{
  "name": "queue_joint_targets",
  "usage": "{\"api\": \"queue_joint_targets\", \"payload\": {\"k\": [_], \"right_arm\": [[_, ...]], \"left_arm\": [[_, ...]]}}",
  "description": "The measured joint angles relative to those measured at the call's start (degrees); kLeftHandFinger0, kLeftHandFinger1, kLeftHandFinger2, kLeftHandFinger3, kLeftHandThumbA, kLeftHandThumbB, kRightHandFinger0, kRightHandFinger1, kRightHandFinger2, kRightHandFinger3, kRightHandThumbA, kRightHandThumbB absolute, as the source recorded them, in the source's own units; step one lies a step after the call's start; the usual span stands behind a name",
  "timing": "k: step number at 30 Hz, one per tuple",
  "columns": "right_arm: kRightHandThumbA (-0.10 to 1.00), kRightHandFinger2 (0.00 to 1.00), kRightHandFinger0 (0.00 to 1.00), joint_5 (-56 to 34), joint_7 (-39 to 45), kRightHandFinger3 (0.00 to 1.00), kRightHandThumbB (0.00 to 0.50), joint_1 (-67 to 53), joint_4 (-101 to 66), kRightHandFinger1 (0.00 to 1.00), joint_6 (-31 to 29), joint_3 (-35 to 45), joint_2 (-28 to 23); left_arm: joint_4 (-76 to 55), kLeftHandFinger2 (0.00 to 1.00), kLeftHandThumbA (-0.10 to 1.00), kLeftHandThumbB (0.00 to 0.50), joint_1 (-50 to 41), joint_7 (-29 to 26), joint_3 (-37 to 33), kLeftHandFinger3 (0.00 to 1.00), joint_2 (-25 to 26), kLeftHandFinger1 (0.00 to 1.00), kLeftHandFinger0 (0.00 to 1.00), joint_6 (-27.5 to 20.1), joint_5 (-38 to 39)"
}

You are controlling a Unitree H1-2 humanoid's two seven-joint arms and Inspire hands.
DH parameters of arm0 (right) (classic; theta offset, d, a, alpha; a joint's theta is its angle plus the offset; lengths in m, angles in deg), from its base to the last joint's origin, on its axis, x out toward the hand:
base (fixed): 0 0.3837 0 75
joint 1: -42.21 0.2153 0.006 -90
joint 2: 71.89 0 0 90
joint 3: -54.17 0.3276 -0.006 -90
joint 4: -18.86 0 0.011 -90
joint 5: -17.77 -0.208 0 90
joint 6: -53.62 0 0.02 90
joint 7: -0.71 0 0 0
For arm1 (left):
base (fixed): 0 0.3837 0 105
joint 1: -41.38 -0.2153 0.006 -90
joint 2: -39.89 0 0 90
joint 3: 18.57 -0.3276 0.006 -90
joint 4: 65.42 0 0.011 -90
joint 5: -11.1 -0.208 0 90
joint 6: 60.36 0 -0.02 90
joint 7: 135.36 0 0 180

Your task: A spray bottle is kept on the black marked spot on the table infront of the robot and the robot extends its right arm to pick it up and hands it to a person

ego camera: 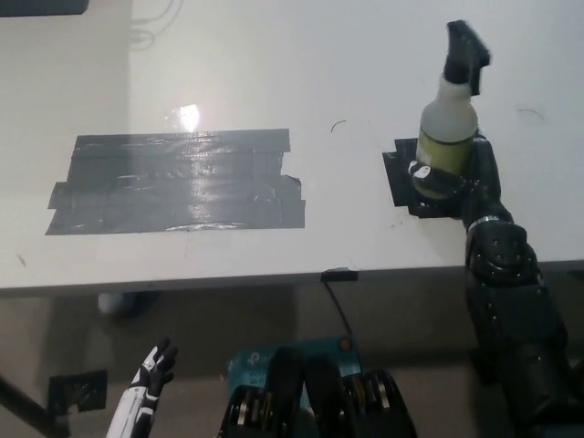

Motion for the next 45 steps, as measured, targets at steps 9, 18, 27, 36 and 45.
{"api": "queue_joint_targets", "payload": {"k": [9,18,27,36,45], "right_arm": [[-0.1,0.54,0.0,0.4,-4.8,0.62,0.121,-1.0,-5.0,0.17,-0.9,0.1,2.0],[-0.1,0.66,0.02,1.0,-4.1,0.69,0.145,-4.5,-19.7,0.28,1.0,-2.9,2.1],[-0.1,0.86,0.03,-1.2,2.4,0.84,0.126,-6.2,-27.9,0.48,10.1,-8.7,4.5],[-0.1,0.86,0.0,-5.1,6.5,0.86,0.122,-6.0,-22.7,0.43,17.4,-8.6,9.1],[-0.1,0.86,0.0,-12.8,8.9,0.87,0.123,-3.0,-14.4,0.44,20.9,-0.2,14.1]], "left_arm": [[0.0,1.0,1.0,0.348,0.9,0.0,0.0,1.0,0.2,1.0,1.0,0.0,-0.3],[0.0,1.0,1.0,0.364,0.9,0.0,0.0,1.0,0.3,1.0,1.0,0.1,-0.5],[0.0,1.0,1.0,0.369,1.1,0.0,-0.2,1.0,0.4,1.0,1.0,0.2,-0.8],[-0.3,1.0,1.0,0.37,1.0,0.0,-0.3,1.0,0.4,1.0,1.0,0.3,-1.3],[-0.5,1.0,1.0,0.382,1.1,0.0,-0.3,1.0,0.6,1.0,1.0,0.6,-2.1]]}}
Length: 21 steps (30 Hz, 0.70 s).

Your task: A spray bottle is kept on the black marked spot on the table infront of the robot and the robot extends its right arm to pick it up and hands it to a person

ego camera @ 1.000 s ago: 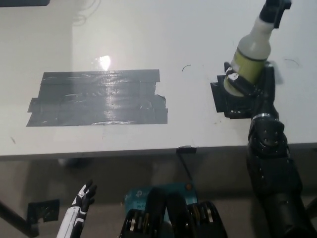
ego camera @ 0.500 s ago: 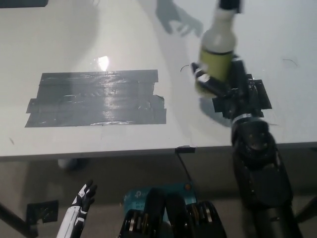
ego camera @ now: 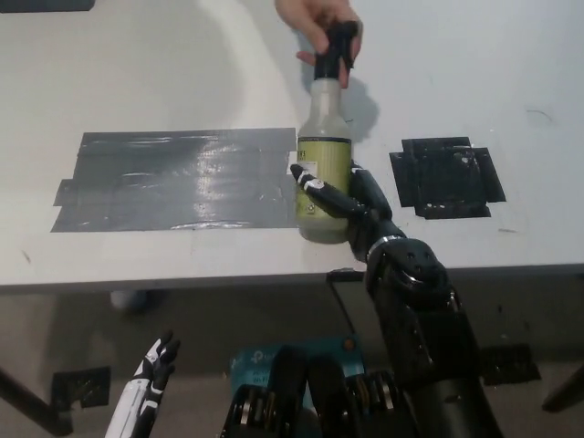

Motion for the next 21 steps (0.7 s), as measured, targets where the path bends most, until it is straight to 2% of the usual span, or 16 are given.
{"api": "queue_joint_targets", "payload": {"k": [3,5,7,8,9,10,11,12,13,14,15,16,17,18,20,21], "right_arm": [[-0.1,0.86,0.0,-2.7,0.8,0.85,0.111,1.6,1.5,0.42,0.1,2.4,0.6],[-0.1,0.85,0.0,-4.0,1.0,0.86,0.12,2.6,1.8,0.38,0.1,3.6,0.8],[-0.1,0.81,0.0,-5.1,1.0,0.82,0.148,3.3,1.7,0.32,0.1,4.5,1.0],[0.1,0.96,0.15,-5.8,1.0,1.0,0.232,3.6,1.6,0.51,0.1,5.1,1.1],[0.19,0.95,0.16,-6.7,1.1,0.99,0.256,3.9,1.3,0.52,0.1,5.8,1.4],[0.35,1.0,0.57,-7.0,1.1,1.0,0.382,3.9,1.0,0.96,0.1,6.0,1.5],[0.4,1.0,0.97,-7.4,1.3,1.0,0.451,3.9,0.4,1.0,0.0,6.0,1.5],[0.49,1.0,1.0,-8.0,1.8,1.0,0.488,3.6,-0.9,1.0,0.0,5.9,1.5],[0.55,1.0,1.0,-8.4,2.4,1.0,0.479,3.3,-1.8,1.0,0.0,5.9,1.4],[0.56,1.0,1.0,-9.0,3.3,1.0,0.457,2.8,-3.3,1.0,0.0,5.5,1.2],[0.54,1.0,1.0,-9.4,4.8,1.0,0.498,1.9,-5.0,1.0,0.0,4.5,0.7],[0.62,1.0,1.0,-9.4,5.3,1.0,0.5,1.5,-5.8,1.0,0.0,3.9,0.4],[0.62,1.0,1.0,-9.5,6.4,1.0,0.5,0.6,-7.7,1.0,-0.1,2.5,-0.5],[0.72,1.0,1.0,-9.4,7.3,1.0,0.5,-0.2,-9.5,1.0,-0.2,1.4,-1.2],[0.76,1.0,1.0,-8.9,8.2,1.0,0.5,-1.1,-11.9,1.0,-0.6,-0.4,-2.5],[0.85,1.0,1.0,-8.4,8.6,1.0,0.5,-1.8,-13.9,1.0,-1.0,-1.8,-3.5]], "left_arm": [[-0.4,1.0,1.0,0.387,0.0,0.0,-0.1,1.0,0.1,1.0,1.0,0.0,-0.3],[-0.5,1.0,1.0,0.39,0.0,0.0,-0.1,1.0,0.2,1.0,1.0,0.1,-0.6],[-0.7,1.0,1.0,0.377,0.0,0.0,-0.1,1.0,0.2,1.0,1.0,0.2,-0.7],[-0.7,1.0,1.0,0.381,0.0,0.0,-0.2,1.0,0.2,1.0,1.0,0.3,-0.8],[-0.7,1.0,1.0,0.382,0.1,0.0,-0.2,1.0,0.3,1.0,1.0,0.3,-0.9],[-0.7,1.0,1.0,0.382,0.1,0.0,-0.2,1.0,0.4,1.0,1.0,0.4,-1.0],[-0.7,1.0,1.0,0.387,0.2,0.0,-0.2,1.0,0.4,1.0,1.0,0.4,-1.1],[-0.9,1.0,1.0,0.387,0.2,0.0,-0.2,1.0,0.4,1.0,1.0,0.5,-1.2],[-1.0,1.0,1.0,0.384,0.2,0.0,-0.2,1.0,0.5,1.0,1.0,0.7,-1.2],[-1.2,1.0,1.0,0.386,0.2,0.0,-0.2,1.0,0.4,1.0,1.0,0.8,-1.3],[-1.2,1.0,1.0,0.393,0.2,0.0,-0.3,1.0,0.4,1.0,1.0,0.9,-1.4],[-1.3,1.0,1.0,0.396,0.3,0.0,-0.3,1.0,0.4,1.0,1.0,0.9,-1.4],[-1.4,1.0,1.0,0.396,0.3,0.0,-0.4,1.0,0.4,1.0,1.0,1.0,-1.4],[-1.5,1.0,1.0,0.389,0.3,0.0,-0.4,1.0,0.4,1.0,1.0,1.1,-1.4],[-1.6,1.0,1.0,0.387,0.3,0.0,-0.4,1.0,0.4,1.0,1.0,1.2,-1.5],[-1.6,1.0,1.0,0.384,0.4,0.0,-0.4,1.0,0.4,1.0,1.0,1.2,-1.5]]}}
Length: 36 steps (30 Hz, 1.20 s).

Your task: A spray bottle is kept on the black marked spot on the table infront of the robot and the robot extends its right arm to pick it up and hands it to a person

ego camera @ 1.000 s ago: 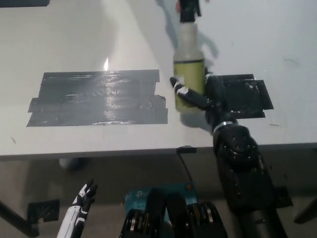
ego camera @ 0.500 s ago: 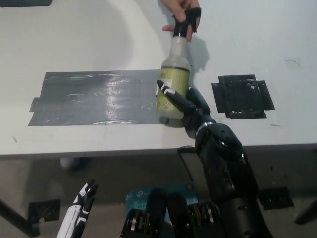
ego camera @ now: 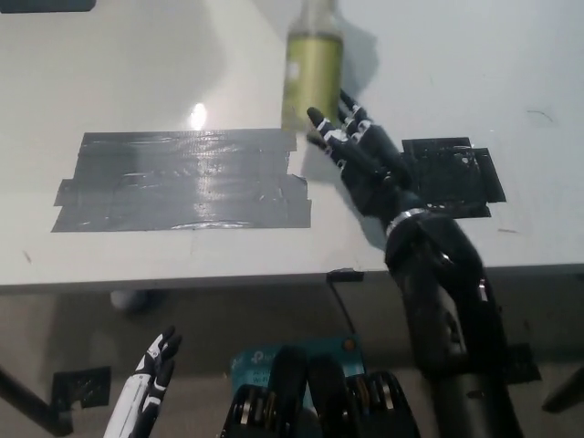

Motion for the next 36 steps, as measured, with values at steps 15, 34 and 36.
{"api": "queue_joint_targets", "payload": {"k": [15,34,36], "right_arm": [[0.86,1.0,1.0,7.4,1.5,1.0,0.491,-20.1,-32.1,1.0,-0.8,-6.5,-15.2],[0.92,1.0,1.0,16.9,0.0,1.0,0.4,-44.4,-26.6,1.0,-15.1,-10.9,-14.6],[0.93,1.0,1.0,18.1,-0.4,1.0,0.398,-44.1,-23.5,1.0,-16.6,-11.3,-14.2]], "left_arm": [[0.2,1.0,1.0,0.376,0.5,0.0,-0.1,1.0,-0.1,1.0,1.0,0.7,-0.1],[0.5,1.0,1.0,0.371,1.1,0.0,-0.5,1.0,-0.4,1.0,1.0,0.8,-0.2],[0.6,1.0,1.0,0.374,1.2,0.0,-0.5,1.0,-0.4,1.0,1.0,0.8,-0.2]]}}
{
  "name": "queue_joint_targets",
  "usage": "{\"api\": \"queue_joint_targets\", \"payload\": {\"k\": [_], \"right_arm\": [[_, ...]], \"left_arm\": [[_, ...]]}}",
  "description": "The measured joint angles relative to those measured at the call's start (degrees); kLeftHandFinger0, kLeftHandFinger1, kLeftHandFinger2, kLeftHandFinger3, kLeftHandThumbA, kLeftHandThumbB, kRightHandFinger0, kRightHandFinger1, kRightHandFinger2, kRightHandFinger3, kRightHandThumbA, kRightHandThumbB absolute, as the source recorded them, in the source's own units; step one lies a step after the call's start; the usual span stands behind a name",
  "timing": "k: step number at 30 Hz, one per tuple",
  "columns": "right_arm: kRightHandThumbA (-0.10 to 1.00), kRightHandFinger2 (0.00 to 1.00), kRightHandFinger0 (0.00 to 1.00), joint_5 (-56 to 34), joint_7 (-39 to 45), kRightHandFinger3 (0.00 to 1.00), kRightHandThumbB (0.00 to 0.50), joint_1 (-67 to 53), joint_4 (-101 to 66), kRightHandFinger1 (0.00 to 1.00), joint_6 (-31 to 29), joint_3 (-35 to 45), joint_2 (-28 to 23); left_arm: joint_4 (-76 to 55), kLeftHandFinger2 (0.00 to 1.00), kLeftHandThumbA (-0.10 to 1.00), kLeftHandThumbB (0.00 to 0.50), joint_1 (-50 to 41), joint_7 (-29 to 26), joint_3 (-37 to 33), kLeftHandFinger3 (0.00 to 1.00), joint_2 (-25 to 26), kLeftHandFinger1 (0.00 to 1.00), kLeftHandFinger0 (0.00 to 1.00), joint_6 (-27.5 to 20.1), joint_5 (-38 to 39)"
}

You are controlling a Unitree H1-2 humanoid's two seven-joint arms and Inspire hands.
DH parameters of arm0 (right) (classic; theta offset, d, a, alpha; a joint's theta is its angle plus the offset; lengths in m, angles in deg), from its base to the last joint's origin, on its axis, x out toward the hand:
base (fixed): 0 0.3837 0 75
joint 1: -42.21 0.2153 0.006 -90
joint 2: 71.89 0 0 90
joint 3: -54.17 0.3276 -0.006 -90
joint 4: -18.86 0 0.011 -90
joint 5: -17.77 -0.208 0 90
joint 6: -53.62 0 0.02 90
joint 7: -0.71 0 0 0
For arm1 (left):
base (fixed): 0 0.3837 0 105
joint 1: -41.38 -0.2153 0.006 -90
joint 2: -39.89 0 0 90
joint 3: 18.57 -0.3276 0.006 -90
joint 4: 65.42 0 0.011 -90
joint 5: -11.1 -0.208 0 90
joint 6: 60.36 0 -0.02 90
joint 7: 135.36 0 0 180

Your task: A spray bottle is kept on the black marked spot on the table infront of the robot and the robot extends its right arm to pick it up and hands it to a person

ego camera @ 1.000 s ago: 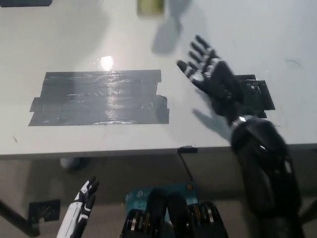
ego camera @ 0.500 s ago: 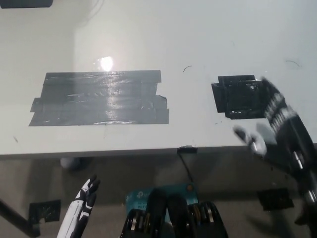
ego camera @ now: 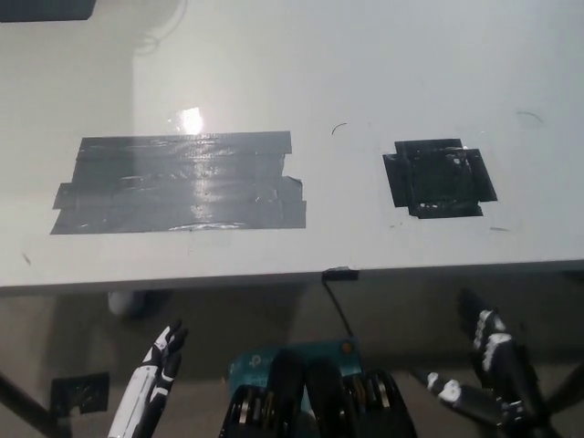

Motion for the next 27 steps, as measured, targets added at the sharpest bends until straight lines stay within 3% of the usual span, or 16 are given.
{"api": "queue_joint_targets", "payload": {"k": [8,27], "right_arm": [[0.9,1.0,1.0,3.8,-1.0,1.0,0.372,0.5,5.0,1.0,-4.8,-1.0,0.0],[0.87,1.0,1.0,6.6,-1.0,1.0,0.355,1.0,5.7,1.0,-6.4,-2.0,-0.4]], "left_arm": [[0.0,1.0,1.0,0.363,-0.8,0.0,-0.2,1.0,-0.4,1.0,1.0,-0.1,0.0],[0.0,1.0,1.0,0.367,-1.6,0.0,0.1,1.0,-0.5,1.0,1.0,-0.1,0.1]]}}
